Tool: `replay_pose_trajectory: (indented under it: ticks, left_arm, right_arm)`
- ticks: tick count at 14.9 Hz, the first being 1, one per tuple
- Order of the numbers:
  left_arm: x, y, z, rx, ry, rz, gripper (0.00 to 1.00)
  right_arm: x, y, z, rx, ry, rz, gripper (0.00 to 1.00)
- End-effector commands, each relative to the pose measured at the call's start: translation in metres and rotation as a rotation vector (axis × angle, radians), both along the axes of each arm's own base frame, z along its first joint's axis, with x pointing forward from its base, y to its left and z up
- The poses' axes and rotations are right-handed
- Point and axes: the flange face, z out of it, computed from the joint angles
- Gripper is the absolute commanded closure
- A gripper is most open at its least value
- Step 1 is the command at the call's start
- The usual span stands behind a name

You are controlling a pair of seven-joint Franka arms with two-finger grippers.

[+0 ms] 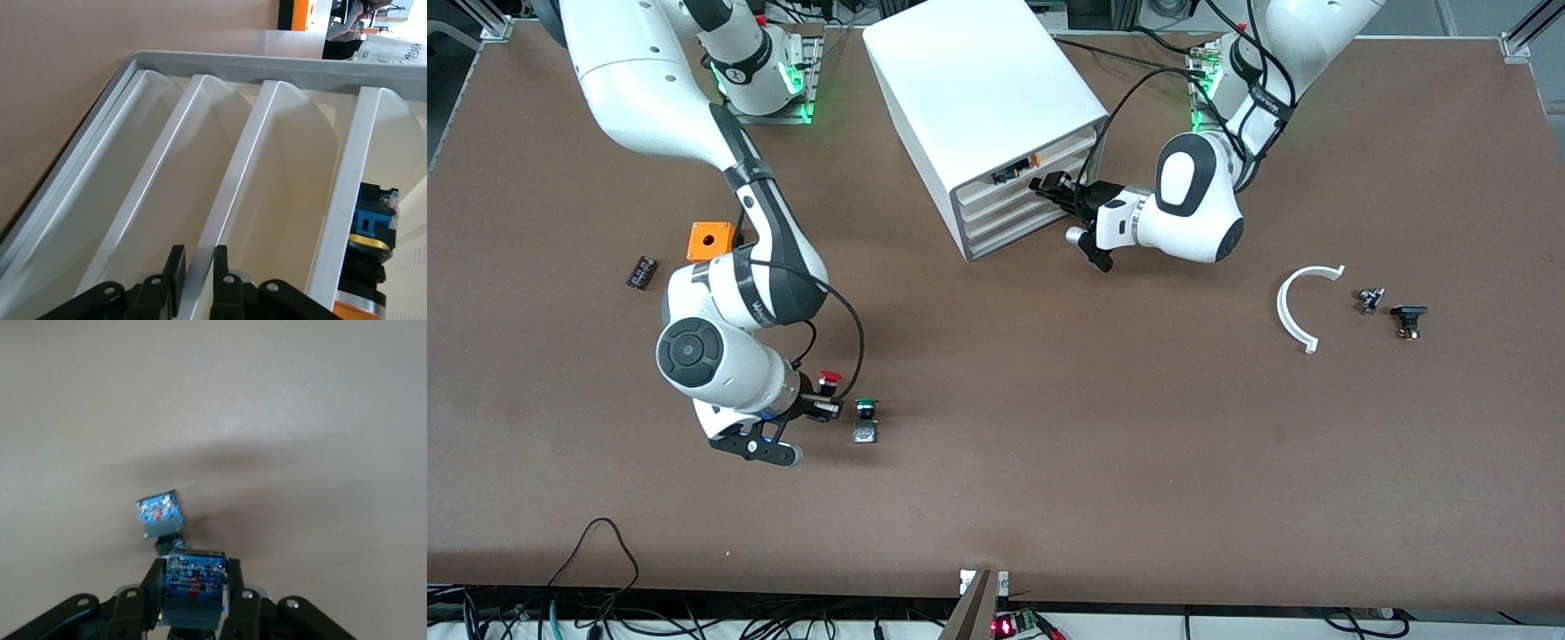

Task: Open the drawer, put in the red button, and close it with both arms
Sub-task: 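Pull the cabinet drawer open with the left gripper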

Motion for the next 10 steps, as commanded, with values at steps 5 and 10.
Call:
replay_pose_trajectory:
  ticks: [5,10]
  left_arm:
    - [0.100,0.075,0.008,0.044,-0.134,0.017,1.00]
    - [0.157,0.117,0.011,0.038,-0.189,0.018,1.00]
  right_arm:
    - [-0.015,0.026,0.036,-0.075,0.092,-0.146,1.00]
    - [-0.039,0.075,0.066,-0.100,0.100,-0.286,1.00]
